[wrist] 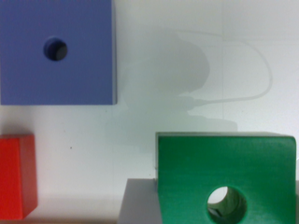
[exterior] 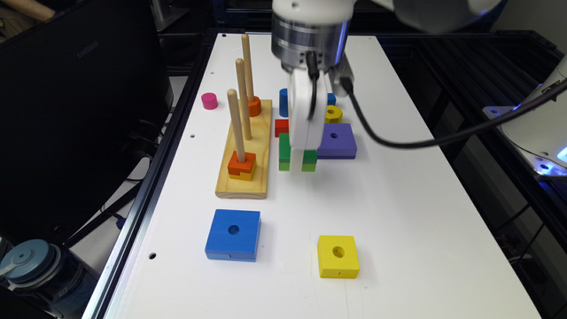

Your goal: Pick up green block.

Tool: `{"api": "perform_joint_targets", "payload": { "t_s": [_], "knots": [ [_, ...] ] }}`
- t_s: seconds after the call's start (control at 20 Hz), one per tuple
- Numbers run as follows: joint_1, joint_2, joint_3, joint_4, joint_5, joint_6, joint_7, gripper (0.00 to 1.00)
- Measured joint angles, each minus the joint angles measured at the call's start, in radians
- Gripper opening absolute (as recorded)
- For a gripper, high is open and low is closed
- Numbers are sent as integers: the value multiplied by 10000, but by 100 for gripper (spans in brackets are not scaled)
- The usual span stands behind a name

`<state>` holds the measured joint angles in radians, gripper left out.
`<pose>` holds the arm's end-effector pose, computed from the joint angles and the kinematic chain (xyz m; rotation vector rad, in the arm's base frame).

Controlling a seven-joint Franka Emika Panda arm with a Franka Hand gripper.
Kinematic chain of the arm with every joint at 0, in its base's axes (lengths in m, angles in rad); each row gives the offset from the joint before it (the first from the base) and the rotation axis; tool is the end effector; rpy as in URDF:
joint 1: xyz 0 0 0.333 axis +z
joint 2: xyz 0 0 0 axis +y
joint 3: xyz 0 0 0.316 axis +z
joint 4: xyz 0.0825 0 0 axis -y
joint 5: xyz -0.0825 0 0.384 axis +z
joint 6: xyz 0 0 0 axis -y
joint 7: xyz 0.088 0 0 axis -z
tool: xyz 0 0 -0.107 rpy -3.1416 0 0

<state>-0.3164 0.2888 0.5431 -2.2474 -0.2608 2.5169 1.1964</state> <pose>0.5300 0.1258 0.2575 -2.8890 1.1884 -0.0501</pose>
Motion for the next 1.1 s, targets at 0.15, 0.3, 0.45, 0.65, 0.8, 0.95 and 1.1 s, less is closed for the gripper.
{"api": "perform_joint_targets", "payload": {
  "t_s": [0.15,0.3,0.45,0.65,0.8,0.95,1.1],
  "knots": [
    [-96,-108,26,-67,162,-64,-196,0],
    [-193,-247,118,-36,235,-140,-255,0],
    [-344,-764,354,-5,695,-598,-525,0],
    [-515,-1137,498,-55,1185,-877,-953,0],
    [-706,-1423,647,51,1489,-1153,-1268,0],
    [-890,-1880,850,102,1920,-1597,-1503,0],
    [-1030,-2053,980,89,2123,-1714,-1662,0]
  ]
}}
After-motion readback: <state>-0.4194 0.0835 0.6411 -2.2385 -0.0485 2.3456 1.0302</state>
